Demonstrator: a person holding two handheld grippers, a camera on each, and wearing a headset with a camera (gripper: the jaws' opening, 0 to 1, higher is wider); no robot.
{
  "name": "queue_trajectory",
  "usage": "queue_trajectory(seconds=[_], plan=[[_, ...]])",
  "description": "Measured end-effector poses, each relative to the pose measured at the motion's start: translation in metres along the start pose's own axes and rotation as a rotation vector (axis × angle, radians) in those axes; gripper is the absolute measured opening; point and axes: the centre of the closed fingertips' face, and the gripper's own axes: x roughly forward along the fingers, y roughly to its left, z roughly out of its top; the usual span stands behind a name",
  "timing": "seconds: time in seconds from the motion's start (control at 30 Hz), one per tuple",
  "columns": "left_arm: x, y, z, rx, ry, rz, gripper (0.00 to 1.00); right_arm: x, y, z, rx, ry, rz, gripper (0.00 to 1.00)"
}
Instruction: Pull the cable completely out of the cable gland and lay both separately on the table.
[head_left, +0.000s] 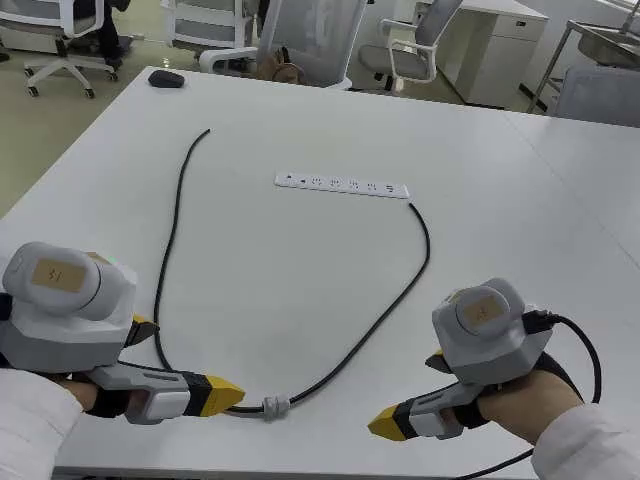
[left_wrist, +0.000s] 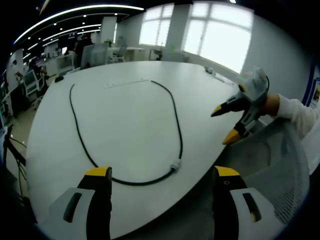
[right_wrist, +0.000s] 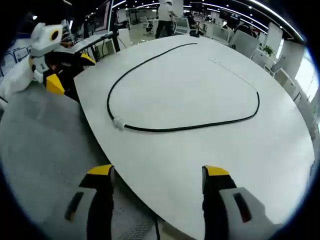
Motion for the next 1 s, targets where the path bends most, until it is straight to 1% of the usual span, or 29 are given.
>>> queue_trajectory(seconds=[0.17,0.27,0.37,0.57,0.67,0.77,0.87,0.93,1.0], plan=[[0.001,0.001,-0.006,-0.017,0.019,0.002,0.82,0.003,0.006,-0.001,-0.010,0.003,0.022,0.70],[0.003,0.002,-0.008,-0.025,0.029,0.002,0.83,0.004,0.010,0.004,-0.018,-0.016,0.034,0.69],[0.003,0.005,-0.010,-0.027,0.038,0.015,0.83,0.004,0.012,0.009,-0.035,-0.033,0.038,0.69],[0.002,0.008,-0.007,-0.028,0.025,0.033,0.83,0.005,0.018,0.013,-0.063,-0.048,0.057,0.69],[0.002,0.008,-0.005,-0.019,0.016,0.036,0.83,0.003,0.016,0.015,-0.093,-0.053,0.040,0.68],[0.002,0.005,-0.005,-0.013,0.013,0.026,0.84,0.002,0.014,0.018,-0.095,-0.064,0.025,0.68],[0.002,0.004,-0.005,-0.003,0.011,0.024,0.84,0.003,0.014,0.020,-0.098,-0.072,0.028,0.68],[0.002,0.004,-0.003,-0.002,0.006,0.026,0.85,0.003,0.017,0.021,-0.108,-0.077,0.035,0.68],[0.001,0.006,-0.003,0.001,0.003,0.033,0.85,0.004,0.017,0.022,-0.124,-0.076,0.030,0.68]])
